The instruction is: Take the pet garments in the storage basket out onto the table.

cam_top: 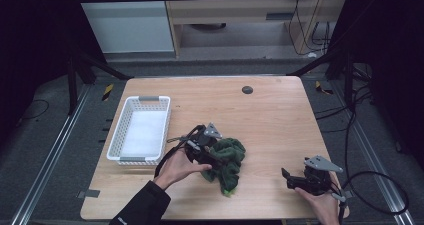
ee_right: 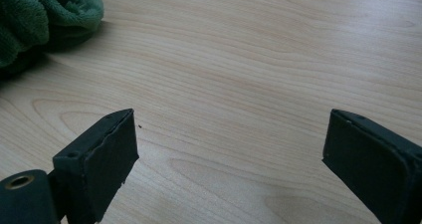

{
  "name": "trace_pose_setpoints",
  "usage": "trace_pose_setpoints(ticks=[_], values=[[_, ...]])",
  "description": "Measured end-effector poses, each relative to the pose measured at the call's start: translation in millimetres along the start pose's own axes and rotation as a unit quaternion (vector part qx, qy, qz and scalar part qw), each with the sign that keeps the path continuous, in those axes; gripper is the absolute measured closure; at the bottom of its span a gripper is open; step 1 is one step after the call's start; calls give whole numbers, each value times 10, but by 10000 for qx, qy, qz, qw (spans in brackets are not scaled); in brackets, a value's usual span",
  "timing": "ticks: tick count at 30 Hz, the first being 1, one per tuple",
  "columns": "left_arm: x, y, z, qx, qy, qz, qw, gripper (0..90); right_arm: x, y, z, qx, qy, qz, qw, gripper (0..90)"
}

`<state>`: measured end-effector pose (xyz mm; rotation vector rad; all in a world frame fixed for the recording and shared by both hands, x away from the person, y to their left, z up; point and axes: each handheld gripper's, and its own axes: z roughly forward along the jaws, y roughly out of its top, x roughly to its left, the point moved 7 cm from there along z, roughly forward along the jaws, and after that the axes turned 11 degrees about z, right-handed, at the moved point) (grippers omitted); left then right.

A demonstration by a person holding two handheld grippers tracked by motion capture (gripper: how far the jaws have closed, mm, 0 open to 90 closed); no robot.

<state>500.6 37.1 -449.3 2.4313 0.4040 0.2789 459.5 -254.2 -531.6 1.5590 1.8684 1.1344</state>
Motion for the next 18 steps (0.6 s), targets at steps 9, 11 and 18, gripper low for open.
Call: trace_pose_setpoints(ticks=[9, 11, 18], values=[[31, -166, -282, -441, 480, -269, 9975, 207, -3, -1, -2, 0, -5, 5, 10000, 71], [47, -226, -347, -560, 575, -383, 9960, 206, -2, -2, -3, -1, -5, 13, 10000, 71], [75, -502, -505, -815, 827, -643, 9911, 199, 3, -5, -3, 13, 3, 10, 10000, 75]])
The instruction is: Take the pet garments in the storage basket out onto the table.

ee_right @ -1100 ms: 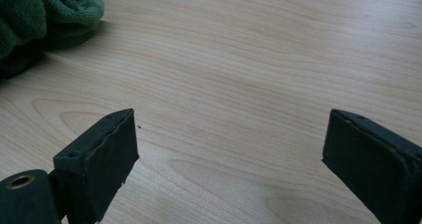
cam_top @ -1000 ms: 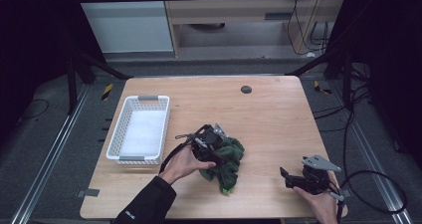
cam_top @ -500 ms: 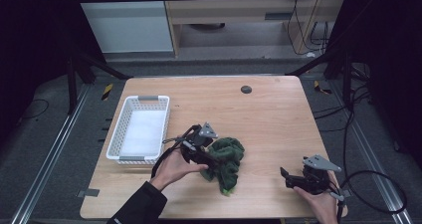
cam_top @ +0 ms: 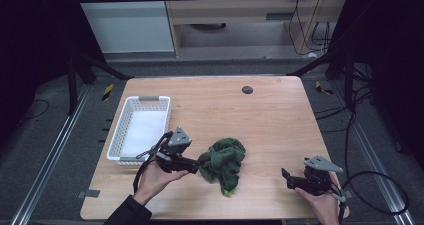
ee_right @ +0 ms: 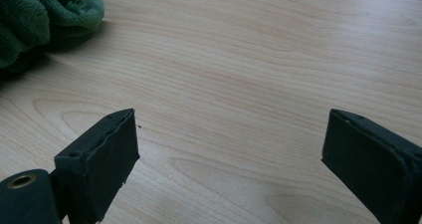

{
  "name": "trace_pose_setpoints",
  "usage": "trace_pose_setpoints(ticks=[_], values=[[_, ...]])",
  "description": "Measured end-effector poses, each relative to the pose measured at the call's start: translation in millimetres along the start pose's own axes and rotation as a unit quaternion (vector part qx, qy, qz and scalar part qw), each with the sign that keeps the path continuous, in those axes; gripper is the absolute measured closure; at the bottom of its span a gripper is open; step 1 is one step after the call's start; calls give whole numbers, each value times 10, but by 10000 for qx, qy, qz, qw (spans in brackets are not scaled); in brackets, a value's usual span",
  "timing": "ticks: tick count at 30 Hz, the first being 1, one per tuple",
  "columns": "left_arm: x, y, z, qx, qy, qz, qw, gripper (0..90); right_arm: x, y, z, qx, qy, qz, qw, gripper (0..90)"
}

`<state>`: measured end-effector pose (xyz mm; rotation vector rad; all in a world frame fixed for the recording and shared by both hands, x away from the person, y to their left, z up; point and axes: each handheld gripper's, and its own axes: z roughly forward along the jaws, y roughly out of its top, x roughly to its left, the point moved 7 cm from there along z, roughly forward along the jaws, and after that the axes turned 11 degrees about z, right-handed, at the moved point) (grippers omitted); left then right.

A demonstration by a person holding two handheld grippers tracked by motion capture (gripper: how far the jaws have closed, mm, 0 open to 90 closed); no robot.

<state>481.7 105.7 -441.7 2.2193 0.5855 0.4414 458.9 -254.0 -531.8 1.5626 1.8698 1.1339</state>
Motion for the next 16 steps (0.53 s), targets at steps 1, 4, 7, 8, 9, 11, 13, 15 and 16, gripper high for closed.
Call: trace_pose_setpoints(ticks=[1, 4, 7, 8, 9, 11, 13, 15, 16], values=[[8, -38, -27, -33, 41, -32, 10000, 199, 1, -1, 1, 3, 5, 4, 10000, 75], [29, -149, -100, -150, 171, -126, 9997, 197, 9, -3, -4, 16, 14, 36, 10000, 77], [38, -265, -145, -200, 216, -182, 9994, 193, 17, -7, -5, 19, 20, 41, 10000, 78], [43, -300, -157, -235, 250, -216, 9992, 190, 10, -8, 0, 8, 8, -8, 10000, 78], [46, -335, -167, -279, 265, -256, 9989, 190, 10, -11, 3, 14, 1, -13, 10000, 79], [45, -410, -181, -315, 278, -324, 9986, 191, 18, -14, 6, 18, 15, -6, 10000, 81], [39, -485, -190, -343, 304, -371, 9983, 191, 24, -19, 7, 26, 22, -3, 10000, 83], [31, -561, -197, -355, 339, -410, 9980, 194, 27, -29, 10, 50, 34, -20, 10000, 86], [28, -598, -200, -326, 373, -404, 9980, 196, 29, -33, 14, 53, 34, -25, 10000, 88]])
